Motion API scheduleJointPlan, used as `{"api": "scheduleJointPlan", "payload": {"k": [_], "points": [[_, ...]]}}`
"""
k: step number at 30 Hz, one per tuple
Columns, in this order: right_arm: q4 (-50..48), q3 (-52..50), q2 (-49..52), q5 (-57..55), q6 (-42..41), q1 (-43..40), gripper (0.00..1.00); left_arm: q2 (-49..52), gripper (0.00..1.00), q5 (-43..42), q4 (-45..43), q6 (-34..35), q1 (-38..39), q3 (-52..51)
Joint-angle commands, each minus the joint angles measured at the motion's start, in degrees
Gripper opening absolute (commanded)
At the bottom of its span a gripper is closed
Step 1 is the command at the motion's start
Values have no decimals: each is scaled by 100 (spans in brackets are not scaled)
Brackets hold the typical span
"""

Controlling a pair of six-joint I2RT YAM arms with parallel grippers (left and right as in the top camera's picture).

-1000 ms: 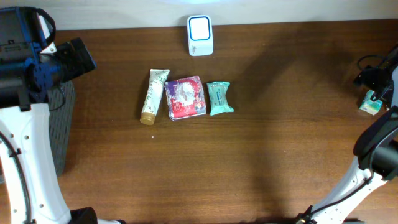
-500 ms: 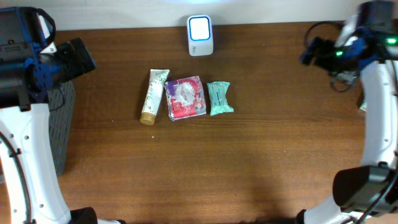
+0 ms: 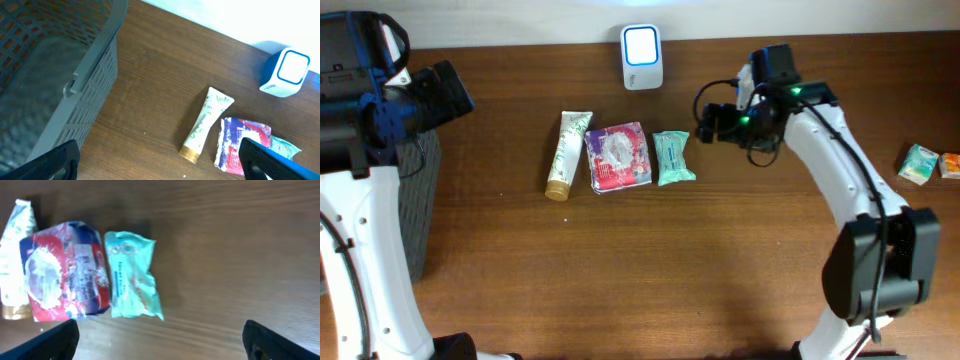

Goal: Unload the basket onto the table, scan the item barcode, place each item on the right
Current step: 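Reach the right gripper to the green wrapped pack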

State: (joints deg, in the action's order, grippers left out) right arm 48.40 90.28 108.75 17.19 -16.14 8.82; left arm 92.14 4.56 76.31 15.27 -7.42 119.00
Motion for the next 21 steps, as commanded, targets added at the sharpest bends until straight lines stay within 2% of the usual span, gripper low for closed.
{"api": "scheduleJointPlan", "payload": {"k": [1, 3, 5, 6, 11, 13, 15, 18, 21], "points": [[-435, -94, 439, 275, -706, 170, 99, -44, 99, 24, -13, 55, -15, 20], [-680, -94, 697, 400, -728, 282, 89, -44, 99, 24, -13, 55, -15, 20], [-776, -94, 894, 334, -728, 426, 68, -44, 99, 24, -13, 55, -15, 20], [-826, -94, 997, 317, -730, 496, 65, -44, 99, 22, -13, 55, -15, 20], [-1093, -96, 1537, 72, -728, 807, 65, -44, 99, 24, -13, 55, -15, 20], [-841, -94, 1565, -789, -732, 811, 58, -44, 99, 24, -13, 55, -15, 20], [-330, 52, 1519, -1198, -734, 680, 53, -44, 99, 24, -13, 55, -15, 20], [627, 527, 1373, -1493, -726, 400, 53, -44, 99, 24, -13, 55, -15, 20], [1550, 1228, 1353, -1921, -658, 393, 65, -44, 99, 22, -15, 55, -15, 20]]}}
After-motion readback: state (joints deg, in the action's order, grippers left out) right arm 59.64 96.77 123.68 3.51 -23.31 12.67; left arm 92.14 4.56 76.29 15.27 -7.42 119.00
